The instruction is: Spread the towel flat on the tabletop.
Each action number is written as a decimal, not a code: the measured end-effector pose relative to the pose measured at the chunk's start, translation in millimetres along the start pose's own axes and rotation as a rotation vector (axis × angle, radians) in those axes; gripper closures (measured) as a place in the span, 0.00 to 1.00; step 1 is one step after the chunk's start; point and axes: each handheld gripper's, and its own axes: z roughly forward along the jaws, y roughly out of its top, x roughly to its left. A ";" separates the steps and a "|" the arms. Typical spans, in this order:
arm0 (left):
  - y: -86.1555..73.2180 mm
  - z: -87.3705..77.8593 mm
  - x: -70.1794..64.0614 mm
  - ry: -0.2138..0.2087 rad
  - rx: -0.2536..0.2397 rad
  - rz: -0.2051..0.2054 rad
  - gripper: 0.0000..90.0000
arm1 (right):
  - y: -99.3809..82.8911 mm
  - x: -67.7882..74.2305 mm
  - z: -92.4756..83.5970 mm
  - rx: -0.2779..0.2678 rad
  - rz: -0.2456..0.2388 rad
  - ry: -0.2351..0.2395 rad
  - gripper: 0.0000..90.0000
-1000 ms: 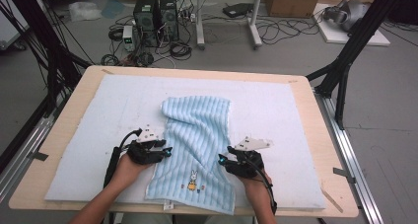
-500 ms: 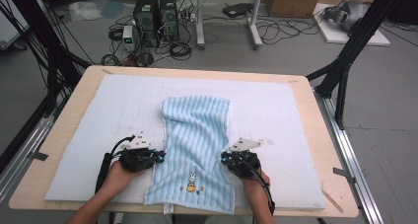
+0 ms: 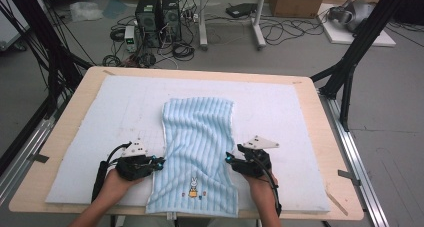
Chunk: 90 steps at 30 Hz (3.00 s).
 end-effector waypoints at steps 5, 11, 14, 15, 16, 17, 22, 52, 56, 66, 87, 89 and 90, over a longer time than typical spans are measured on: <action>-1.6 2.4 -1.0 -0.002 0.010 0.004 0.94 | 5.0 23.8 17.0 0.072 -0.119 -0.013 0.50; -2.2 1.7 -1.0 -0.007 0.013 0.010 0.94 | 4.3 25.1 24.1 0.145 -0.206 -0.025 0.89; -2.1 1.4 -1.3 -0.008 0.020 0.026 0.94 | 1.0 12.9 19.1 0.140 -0.167 -0.092 0.92; -2.1 1.4 -1.3 -0.008 0.020 0.026 0.94 | 1.0 12.9 19.1 0.140 -0.167 -0.092 0.92; -2.0 1.5 -1.8 -0.010 0.020 0.024 0.94 | 0.6 9.3 17.3 0.136 -0.164 -0.125 0.92; -2.0 1.5 -1.8 -0.010 0.020 0.024 0.94 | 0.6 9.3 17.3 0.136 -0.164 -0.125 0.92; -0.5 -0.8 0.0 -0.018 -0.003 -0.003 0.88 | -1.4 -0.7 12.1 0.114 -0.095 -0.204 0.81; 23.0 28.7 29.1 0.104 0.009 -0.018 0.75 | -2.6 23.6 24.0 0.128 -0.141 0.140 0.84; 20.3 26.2 21.3 0.085 0.013 -0.012 0.96 | -3.6 26.2 20.3 0.145 -0.162 0.169 0.92; 5.4 6.4 11.4 0.012 0.031 -0.015 0.96 | -12.5 26.2 4.4 0.180 -0.164 0.282 0.92; 16.1 -9.3 43.9 0.019 -0.130 -0.137 0.58 | 14.3 25.9 29.2 0.089 -0.128 0.107 0.46; 20.9 -8.3 50.7 0.044 -0.153 -0.146 0.55 | 20.3 20.9 34.2 0.106 -0.123 0.109 0.49; 23.3 -7.3 53.7 0.054 -0.166 -0.147 0.52 | 26.0 14.5 38.3 0.107 -0.115 0.127 0.53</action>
